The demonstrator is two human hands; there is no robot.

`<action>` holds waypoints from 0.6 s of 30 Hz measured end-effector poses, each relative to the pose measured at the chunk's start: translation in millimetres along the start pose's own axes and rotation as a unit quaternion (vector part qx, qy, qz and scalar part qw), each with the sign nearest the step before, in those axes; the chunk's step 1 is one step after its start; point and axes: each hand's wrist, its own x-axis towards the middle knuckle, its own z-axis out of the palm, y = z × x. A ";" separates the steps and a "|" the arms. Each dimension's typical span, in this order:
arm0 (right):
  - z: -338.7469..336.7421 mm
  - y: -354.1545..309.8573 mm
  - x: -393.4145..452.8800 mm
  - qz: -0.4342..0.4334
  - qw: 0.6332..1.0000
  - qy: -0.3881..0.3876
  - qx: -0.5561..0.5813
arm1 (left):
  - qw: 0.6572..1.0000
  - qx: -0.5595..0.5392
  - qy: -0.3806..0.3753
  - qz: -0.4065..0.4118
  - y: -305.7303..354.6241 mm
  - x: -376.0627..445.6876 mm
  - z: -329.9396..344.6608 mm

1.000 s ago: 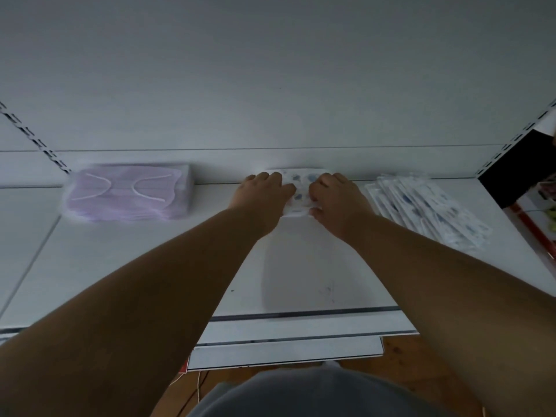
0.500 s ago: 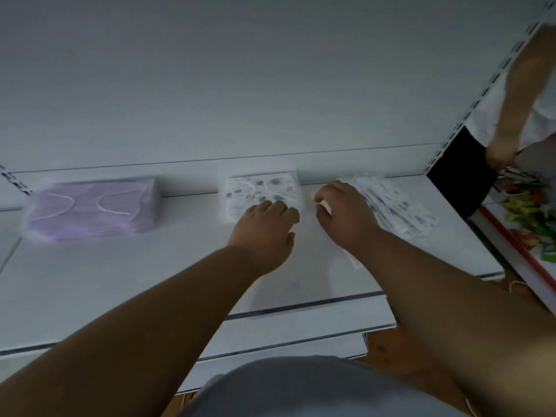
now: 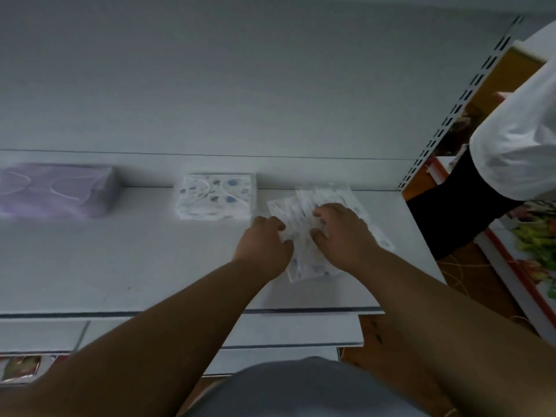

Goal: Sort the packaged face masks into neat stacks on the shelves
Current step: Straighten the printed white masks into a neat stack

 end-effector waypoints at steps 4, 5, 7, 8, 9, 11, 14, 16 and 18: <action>-7.0 20.9 2.1 0.050 0.998 -0.027 -0.002 | 0.949 -0.267 0.017 -0.170 21.0 8.3 6.0; -7.4 23.1 1.7 0.042 0.998 -0.044 0.024 | 0.918 -0.340 0.012 -0.205 24.7 12.0 7.5; -7.2 24.4 -1.0 0.015 0.994 -0.054 0.093 | 0.873 -0.421 0.015 -0.247 33.9 14.6 8.5; -8.7 24.5 -3.5 0.006 0.991 -0.052 0.127 | 0.862 -0.436 0.026 -0.257 39.2 14.1 9.1; -11.0 25.4 -7.0 0.002 0.989 -0.041 0.144 | 0.858 -0.441 0.037 -0.262 42.5 14.7 10.6; -12.1 32.6 -11.6 0.018 0.989 -0.009 0.144 | 0.863 -0.429 0.064 -0.260 46.9 16.4 15.3; -7.8 44.9 -11.7 0.077 0.987 -0.038 0.139 | 0.885 -0.381 0.108 -0.246 52.9 11.5 21.7; -7.5 44.7 -11.8 0.083 0.977 -0.065 0.186 | 0.921 -0.299 0.125 -0.218 52.5 8.6 27.4; -8.6 40.0 -12.5 0.074 0.966 -0.061 0.242 | 0.958 -0.189 0.130 -0.175 51.1 6.1 31.0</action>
